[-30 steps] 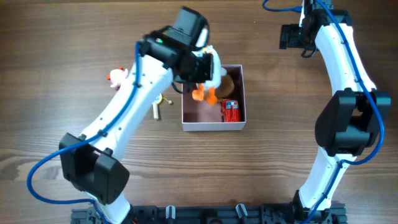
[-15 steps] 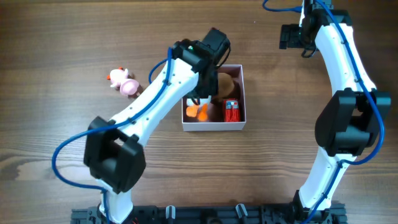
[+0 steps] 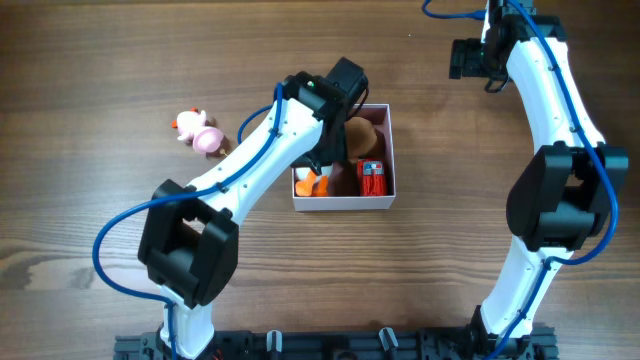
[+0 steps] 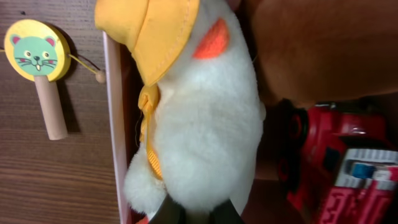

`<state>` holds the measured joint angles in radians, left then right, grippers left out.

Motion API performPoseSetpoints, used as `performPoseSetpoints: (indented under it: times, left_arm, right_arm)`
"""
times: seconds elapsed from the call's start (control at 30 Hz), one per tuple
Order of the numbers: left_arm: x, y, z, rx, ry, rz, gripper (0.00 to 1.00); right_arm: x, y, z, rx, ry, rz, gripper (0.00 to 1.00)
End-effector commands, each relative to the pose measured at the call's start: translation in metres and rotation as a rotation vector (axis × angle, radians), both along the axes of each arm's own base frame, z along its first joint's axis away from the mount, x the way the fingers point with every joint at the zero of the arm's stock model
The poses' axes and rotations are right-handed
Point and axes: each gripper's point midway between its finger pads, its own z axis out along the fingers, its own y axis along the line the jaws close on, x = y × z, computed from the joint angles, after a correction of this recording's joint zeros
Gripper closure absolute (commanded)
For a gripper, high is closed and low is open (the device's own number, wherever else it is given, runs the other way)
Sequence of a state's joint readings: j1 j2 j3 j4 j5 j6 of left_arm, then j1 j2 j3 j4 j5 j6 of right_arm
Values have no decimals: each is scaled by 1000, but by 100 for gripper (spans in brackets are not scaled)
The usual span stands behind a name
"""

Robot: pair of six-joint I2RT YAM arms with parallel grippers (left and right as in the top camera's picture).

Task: Pack container
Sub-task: 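Carry the duck right and lower it into the box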

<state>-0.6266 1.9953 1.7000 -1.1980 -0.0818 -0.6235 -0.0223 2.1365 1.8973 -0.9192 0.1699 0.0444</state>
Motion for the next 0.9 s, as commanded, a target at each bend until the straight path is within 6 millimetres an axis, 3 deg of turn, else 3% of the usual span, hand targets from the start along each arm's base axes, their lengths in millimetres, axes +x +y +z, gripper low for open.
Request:
performPoseSetpoints:
  times: [0.0,0.5,0.6,0.67,0.7,0.8,0.87]
  left_arm:
    - [0,5,-10,33,4,11,96]
    - [3,8,-16,51,-9,-47,94]
    - [-1,11,-21,63,7,-55,70]
    - [-1,11,-21,63,7,-55,63]
    - [-1,11,-21,63,7,-56,51]
    - [-2,11,-21,67,11,-66,38]
    - [-3,12,-20,68,13,-66,35]
  right_arm:
    - [5,0,25,-13,-59,-9,0]
    - [5,0,25,-13,-59,-9,0]
    - [5,0,25,-13,-60,-9,1]
    - [5,0,25,-13,-60,-9,1]
    - [5,0,25,-13,-60,-9,0]
    - [5,0,25,-13,-60,-9,1]
    - [5,0,26,-13,-60,-9,1]
